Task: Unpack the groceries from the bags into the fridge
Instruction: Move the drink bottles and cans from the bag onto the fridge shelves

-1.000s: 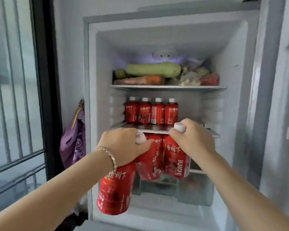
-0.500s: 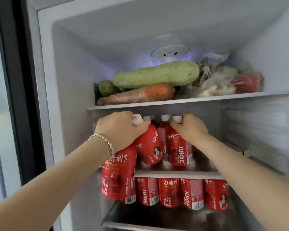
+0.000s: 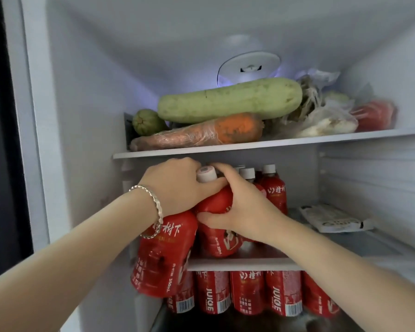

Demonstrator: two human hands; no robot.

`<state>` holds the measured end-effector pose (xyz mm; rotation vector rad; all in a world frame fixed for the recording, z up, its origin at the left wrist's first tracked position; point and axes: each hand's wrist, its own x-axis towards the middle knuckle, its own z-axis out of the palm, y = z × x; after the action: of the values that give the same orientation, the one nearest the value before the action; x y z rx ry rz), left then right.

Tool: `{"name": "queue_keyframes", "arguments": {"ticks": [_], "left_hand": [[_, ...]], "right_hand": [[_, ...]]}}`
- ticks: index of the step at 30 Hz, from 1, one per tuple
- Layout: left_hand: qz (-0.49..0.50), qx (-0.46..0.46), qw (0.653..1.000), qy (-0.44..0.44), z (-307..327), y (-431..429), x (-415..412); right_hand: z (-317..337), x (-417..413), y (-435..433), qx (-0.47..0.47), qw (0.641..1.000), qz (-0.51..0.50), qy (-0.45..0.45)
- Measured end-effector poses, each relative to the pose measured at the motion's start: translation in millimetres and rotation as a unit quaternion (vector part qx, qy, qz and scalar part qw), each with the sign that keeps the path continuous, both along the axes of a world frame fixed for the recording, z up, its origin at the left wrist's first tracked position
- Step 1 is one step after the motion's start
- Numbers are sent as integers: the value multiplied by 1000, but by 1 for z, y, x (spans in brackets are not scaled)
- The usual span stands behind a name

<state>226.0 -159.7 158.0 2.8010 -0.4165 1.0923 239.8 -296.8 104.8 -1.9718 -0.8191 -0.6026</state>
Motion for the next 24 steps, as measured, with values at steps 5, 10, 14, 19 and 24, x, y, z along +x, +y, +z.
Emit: {"name": "queue_keyframes", "arguments": {"ticks": [5,10,14,19,24], "left_hand": [[17,-25,991,-132,-7,6,-7],[9,-151,976,-158,-20,9,1],[41,-176,973,-146,-16,7,16],[85,-42,983,-159,-57,9,34],[33,-166,985,19,-100,4,30]], "right_hand": [[-20,0,12,92,991,-88,-45],[-27,5,18,41,984,-153,-82],[-43,7,20,-46,967,-210,-133],[-61,4,15,-159,900,-380,-143],[-43,3,9,-223,888,-386,110]]}}
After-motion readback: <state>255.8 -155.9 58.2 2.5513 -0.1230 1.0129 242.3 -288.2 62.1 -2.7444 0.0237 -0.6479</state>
